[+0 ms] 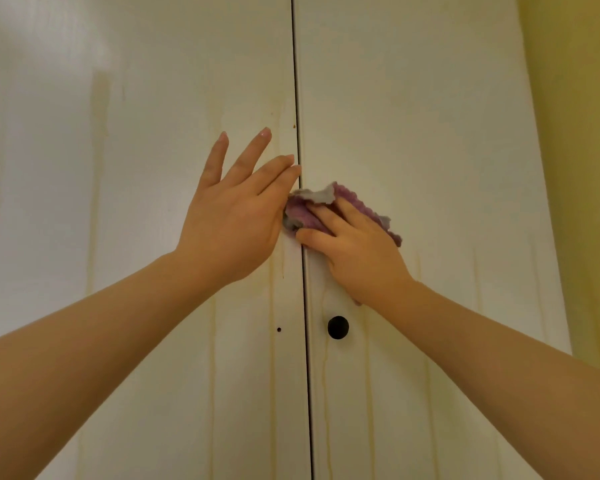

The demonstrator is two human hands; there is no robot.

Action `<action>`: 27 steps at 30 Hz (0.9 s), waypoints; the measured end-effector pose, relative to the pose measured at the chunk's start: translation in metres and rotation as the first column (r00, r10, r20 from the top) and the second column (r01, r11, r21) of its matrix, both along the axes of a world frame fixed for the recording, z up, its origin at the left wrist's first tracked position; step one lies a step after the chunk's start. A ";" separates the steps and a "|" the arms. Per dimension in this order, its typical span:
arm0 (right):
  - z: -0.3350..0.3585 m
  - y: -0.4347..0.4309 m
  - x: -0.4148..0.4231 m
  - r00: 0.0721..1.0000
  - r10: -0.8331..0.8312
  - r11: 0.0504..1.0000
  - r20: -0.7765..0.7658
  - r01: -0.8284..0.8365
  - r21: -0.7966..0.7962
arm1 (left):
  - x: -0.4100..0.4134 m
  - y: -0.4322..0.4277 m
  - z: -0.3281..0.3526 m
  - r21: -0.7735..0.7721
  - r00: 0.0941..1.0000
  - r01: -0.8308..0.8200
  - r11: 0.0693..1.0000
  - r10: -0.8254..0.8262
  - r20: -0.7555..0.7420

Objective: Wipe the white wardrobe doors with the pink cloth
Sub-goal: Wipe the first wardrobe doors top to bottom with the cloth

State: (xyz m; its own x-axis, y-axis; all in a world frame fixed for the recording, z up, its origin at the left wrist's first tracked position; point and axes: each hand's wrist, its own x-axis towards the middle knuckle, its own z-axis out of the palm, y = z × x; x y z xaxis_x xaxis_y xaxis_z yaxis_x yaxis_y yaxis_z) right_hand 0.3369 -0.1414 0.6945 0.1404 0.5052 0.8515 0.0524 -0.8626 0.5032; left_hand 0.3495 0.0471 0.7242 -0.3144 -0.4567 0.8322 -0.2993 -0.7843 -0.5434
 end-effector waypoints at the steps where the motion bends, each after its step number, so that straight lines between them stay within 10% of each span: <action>1: -0.006 -0.002 0.001 1.000 0.002 1.000 -0.007 -0.002 -0.024 | -0.001 0.000 0.001 -0.010 1.000 0.005 1.000 -0.005 -0.001; 5: -0.024 -0.017 -0.005 0.995 -0.058 0.973 -0.083 0.037 -0.229 | -0.004 0.003 0.000 -0.006 1.000 0.009 1.000 -0.009 -0.004; 10: 0.013 -0.012 -0.008 0.997 0.009 0.996 -0.070 -0.003 0.093 | -0.007 0.002 0.008 -0.023 0.999 0.016 1.000 -0.017 -0.047; 15: -0.036 -0.045 -0.011 0.986 -0.073 0.981 -0.151 0.044 -0.189 | 0.001 -0.003 0.001 0.030 0.997 -0.021 0.999 0.024 -0.077; 20: -0.010 -0.029 -0.012 0.958 0.042 0.980 -0.282 0.015 0.196 | 0.015 -0.017 -0.011 0.140 0.991 -0.090 0.986 0.102 -0.081; 25: -0.032 -0.035 -0.019 0.947 -0.160 0.985 -0.279 0.134 -0.109 | 0.023 -0.019 -0.022 0.211 0.988 -0.106 0.972 0.126 -0.086; 27: -0.013 -0.033 -0.018 0.937 -0.139 0.984 -0.320 0.168 0.063 | 0.024 -0.019 -0.024 0.223 0.988 -0.106 0.969 0.128 -0.085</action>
State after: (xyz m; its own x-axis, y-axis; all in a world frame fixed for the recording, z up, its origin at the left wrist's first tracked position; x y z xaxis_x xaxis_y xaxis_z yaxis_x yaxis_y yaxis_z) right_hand 0.3185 -0.1743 0.6816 0.4769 0.3814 0.7919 0.0586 -0.9128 0.4043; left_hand 0.3739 0.0285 0.6997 -0.1702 -0.6588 0.7328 -0.2726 -0.6832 -0.6775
